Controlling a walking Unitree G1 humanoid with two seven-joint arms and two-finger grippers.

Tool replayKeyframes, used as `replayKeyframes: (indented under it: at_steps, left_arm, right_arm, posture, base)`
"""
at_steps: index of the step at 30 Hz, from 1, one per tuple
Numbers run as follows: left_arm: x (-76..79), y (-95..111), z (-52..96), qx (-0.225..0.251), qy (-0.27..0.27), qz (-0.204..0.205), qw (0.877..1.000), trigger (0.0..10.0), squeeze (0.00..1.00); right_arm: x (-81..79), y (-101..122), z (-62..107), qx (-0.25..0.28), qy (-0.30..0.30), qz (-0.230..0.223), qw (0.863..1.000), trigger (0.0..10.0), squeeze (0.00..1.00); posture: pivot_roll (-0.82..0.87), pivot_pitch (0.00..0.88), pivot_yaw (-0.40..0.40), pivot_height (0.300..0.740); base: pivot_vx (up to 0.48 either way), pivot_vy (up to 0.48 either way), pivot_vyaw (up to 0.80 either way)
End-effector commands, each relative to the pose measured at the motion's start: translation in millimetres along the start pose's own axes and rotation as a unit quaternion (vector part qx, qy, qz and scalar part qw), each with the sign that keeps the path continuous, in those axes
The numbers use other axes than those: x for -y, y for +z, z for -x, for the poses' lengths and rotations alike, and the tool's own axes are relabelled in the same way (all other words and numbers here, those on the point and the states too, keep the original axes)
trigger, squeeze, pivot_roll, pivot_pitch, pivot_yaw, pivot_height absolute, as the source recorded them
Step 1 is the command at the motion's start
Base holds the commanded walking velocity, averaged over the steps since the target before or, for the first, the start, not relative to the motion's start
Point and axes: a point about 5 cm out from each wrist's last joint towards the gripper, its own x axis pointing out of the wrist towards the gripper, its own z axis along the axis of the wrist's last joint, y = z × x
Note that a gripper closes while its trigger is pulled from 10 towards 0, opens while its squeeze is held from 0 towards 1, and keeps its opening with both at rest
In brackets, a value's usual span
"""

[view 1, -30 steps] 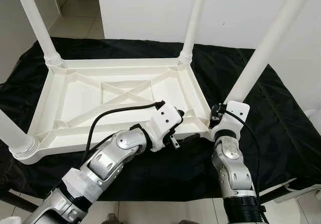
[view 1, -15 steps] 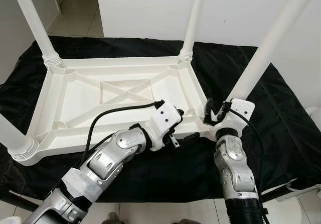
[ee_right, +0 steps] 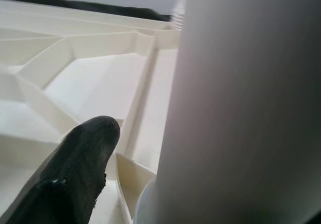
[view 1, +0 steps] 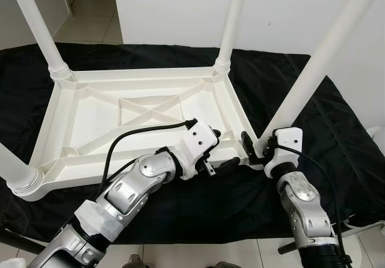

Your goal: Building children table

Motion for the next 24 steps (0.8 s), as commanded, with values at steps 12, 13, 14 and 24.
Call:
replayKeyframes:
  at_steps: [12,13,14,24]
  left_arm:
    - [12.3,-3,0.7,-0.008,-0.082,-0.012,0.996,10.0,0.00]
    - [12.0,-3,1.0,-0.009,-0.081,-0.012,0.997,10.0,0.00]
    - [11.8,-3,1.1,-0.009,-0.080,-0.011,0.997,10.0,0.00]
    - [10.7,-3,1.6,-0.010,-0.079,-0.013,0.997,10.0,0.00]
  right_arm:
    - [7.9,-6,-0.7,-0.025,0.086,0.034,0.995,0.0,0.00]
    - [7.8,-9,0.8,-0.030,0.090,0.033,0.995,0.0,0.00]
    - [7.3,-11,2.4,-0.034,0.092,0.025,0.995,0.0,0.00]
    - [3.0,-15,4.6,-0.034,0.060,-0.021,0.997,10.0,0.00]
  posture:
    - [0.03,0.003,-0.043,0.740]
    - [0.03,0.004,-0.043,0.740]
    - [0.03,0.005,-0.045,0.740]
    - [0.03,0.007,-0.038,0.740]
  base:
    - [0.000,0.000,0.00]
    - [0.000,0.000,0.00]
    - [0.000,0.000,0.00]
    - [0.000,0.000,0.00]
